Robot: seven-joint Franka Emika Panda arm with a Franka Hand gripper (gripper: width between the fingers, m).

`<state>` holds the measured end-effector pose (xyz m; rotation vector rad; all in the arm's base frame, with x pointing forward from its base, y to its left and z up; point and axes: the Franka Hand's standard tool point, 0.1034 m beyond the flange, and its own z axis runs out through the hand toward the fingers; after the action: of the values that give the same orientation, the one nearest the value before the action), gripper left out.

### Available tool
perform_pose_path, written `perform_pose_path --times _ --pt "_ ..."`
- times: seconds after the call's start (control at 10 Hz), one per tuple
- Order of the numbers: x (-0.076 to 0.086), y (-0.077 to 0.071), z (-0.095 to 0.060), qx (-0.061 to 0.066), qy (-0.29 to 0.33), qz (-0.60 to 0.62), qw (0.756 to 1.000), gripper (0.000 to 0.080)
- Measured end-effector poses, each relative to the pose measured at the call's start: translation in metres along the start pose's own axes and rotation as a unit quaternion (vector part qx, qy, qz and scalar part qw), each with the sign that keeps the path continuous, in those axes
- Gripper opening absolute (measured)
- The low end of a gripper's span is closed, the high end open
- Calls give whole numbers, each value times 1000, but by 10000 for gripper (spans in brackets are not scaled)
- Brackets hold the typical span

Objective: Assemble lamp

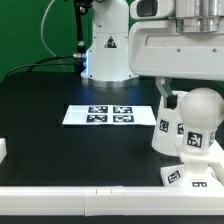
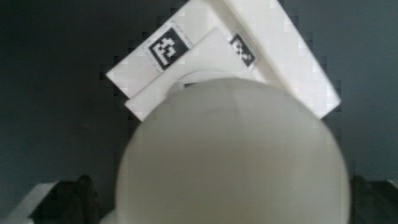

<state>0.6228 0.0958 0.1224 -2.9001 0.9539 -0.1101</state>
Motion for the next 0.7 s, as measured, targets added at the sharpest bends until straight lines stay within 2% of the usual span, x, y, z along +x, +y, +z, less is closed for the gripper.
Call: perform_pose_path --times 0.3,0.5,0.7 --pt "1 2 1 -1 0 -92 996 699" --pt "4 2 2 -21 14 -277 960 699" --pt "7 3 6 -30 20 -409 912 699"
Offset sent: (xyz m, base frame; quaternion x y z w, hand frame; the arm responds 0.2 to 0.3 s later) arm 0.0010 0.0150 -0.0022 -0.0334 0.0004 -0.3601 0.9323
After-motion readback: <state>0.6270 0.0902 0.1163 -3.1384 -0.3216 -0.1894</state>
